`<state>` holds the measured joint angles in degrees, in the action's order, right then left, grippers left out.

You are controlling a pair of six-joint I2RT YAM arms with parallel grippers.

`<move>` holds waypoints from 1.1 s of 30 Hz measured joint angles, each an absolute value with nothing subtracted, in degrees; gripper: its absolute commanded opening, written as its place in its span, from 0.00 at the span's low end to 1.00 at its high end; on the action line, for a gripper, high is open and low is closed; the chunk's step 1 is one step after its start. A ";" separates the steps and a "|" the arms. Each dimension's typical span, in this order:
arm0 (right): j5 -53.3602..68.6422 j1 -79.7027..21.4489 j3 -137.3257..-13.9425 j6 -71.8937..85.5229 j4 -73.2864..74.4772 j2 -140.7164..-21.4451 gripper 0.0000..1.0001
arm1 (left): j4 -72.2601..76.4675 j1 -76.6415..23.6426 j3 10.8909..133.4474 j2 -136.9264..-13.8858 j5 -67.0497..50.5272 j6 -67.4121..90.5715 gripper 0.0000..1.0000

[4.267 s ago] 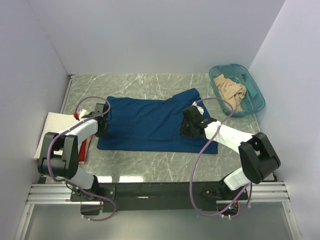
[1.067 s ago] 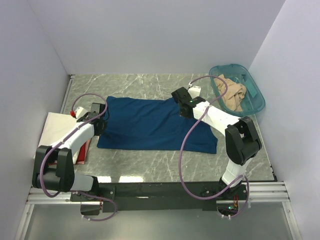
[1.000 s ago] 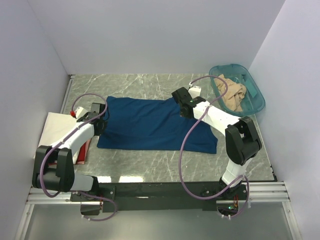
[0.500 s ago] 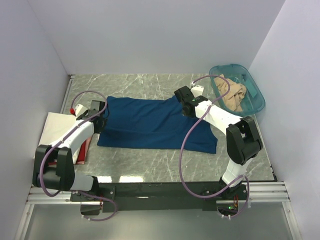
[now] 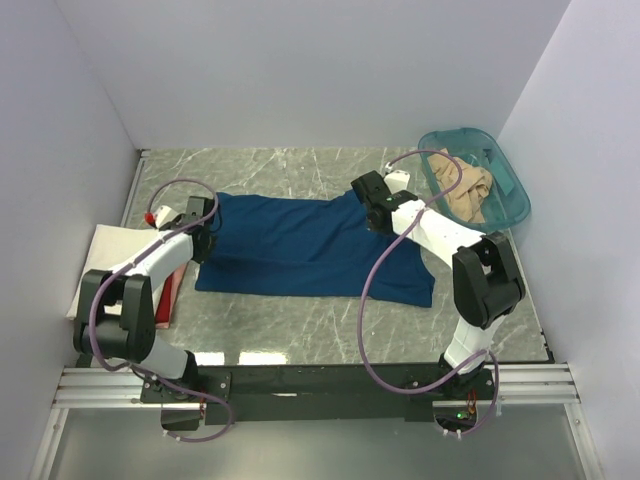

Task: Fold and stack the t-shirts
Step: Fold the tshirt

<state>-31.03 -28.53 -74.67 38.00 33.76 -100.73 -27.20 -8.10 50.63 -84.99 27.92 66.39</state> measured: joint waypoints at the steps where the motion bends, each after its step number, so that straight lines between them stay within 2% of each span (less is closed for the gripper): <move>1: -31.03 -28.47 -74.67 37.98 33.74 -100.75 0.00 | -27.22 -8.05 50.72 -85.30 27.90 66.30 0.01; 23: -30.81 -27.75 -76.23 37.34 33.80 -103.79 0.00 | -26.17 -6.92 53.04 -87.81 27.38 65.04 0.01; 28: -30.55 -27.68 -76.99 36.88 33.76 -104.64 0.00 | -25.61 -6.83 53.74 -89.12 26.83 64.18 0.05; 30: -30.15 -27.59 -77.12 36.45 33.74 -104.97 0.06 | -25.28 -6.81 53.74 -89.30 26.72 63.92 0.11; 32: -29.39 -27.33 -77.19 36.12 33.65 -105.23 0.22 | -24.73 -6.74 53.74 -89.38 26.44 63.61 0.19; 33: -28.84 -27.11 -77.21 35.81 33.67 -105.23 0.40 | -24.38 -6.70 53.74 -89.41 26.24 63.24 0.33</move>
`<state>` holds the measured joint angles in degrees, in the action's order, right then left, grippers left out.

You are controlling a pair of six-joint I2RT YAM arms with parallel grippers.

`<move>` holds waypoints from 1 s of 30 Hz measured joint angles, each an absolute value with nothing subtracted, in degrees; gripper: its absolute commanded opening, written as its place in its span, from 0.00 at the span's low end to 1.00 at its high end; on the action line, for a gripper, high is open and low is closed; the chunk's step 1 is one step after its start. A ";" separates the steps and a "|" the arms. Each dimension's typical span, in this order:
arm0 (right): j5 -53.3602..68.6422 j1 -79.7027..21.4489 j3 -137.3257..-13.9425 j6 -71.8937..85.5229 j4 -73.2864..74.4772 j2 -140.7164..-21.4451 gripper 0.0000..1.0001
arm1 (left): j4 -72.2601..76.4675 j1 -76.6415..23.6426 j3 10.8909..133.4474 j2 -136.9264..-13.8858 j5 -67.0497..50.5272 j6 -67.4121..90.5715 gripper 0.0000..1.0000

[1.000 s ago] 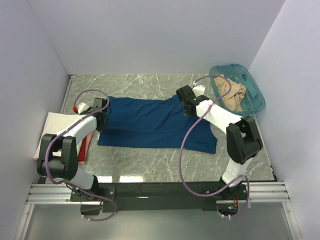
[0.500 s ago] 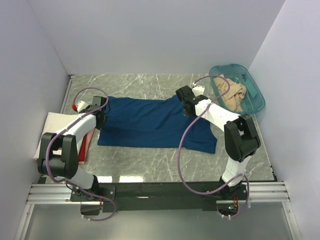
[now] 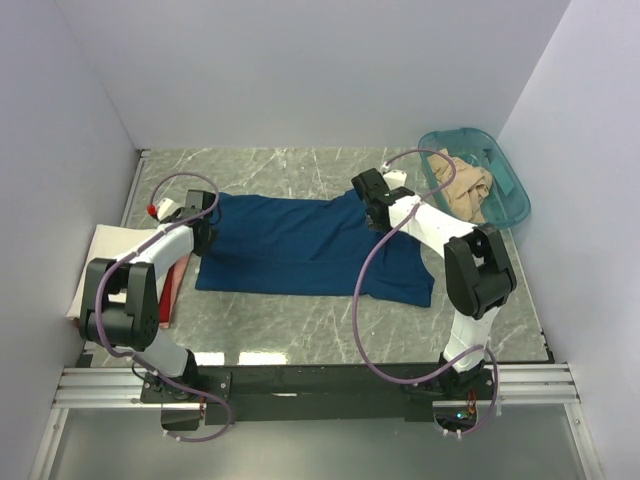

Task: Fold and stack the t-shirts
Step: Fold the tshirt

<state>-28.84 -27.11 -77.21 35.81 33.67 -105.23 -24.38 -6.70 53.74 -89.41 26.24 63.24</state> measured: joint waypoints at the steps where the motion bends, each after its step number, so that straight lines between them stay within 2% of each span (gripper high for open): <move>1: -28.42 -26.87 -77.19 35.57 33.54 -105.23 0.45 | -24.18 -6.66 53.74 -89.38 26.15 62.67 0.39; 2: -27.86 -26.59 -77.19 35.18 33.41 -105.16 0.49 | -23.83 -6.66 53.71 -89.36 25.93 62.33 0.50; 4: -26.48 -25.85 -77.19 34.52 33.23 -104.84 0.57 | -23.00 -6.57 53.65 -88.95 25.10 61.65 0.58; 6: -24.29 -24.60 -76.23 34.02 32.12 -103.48 0.57 | -22.61 -6.55 53.58 -87.79 24.47 60.95 0.62; 14: -14.63 -13.63 -66.46 33.74 26.98 -93.32 0.55 | -18.09 -8.49 52.03 -81.36 19.16 57.87 0.63; 22: -5.76 -8.19 -60.27 33.54 22.15 -93.89 0.54 | -12.93 -19.62 51.37 -83.05 11.75 54.59 0.63; 30: -3.57 -7.60 -59.88 33.54 18.50 -98.67 0.52 | -10.35 -27.09 51.33 -89.23 8.19 52.97 0.62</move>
<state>-3.57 -7.60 -59.88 33.54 18.50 -98.67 -10.35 -27.09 51.33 -89.23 8.19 52.97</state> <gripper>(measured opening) 0.527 0.618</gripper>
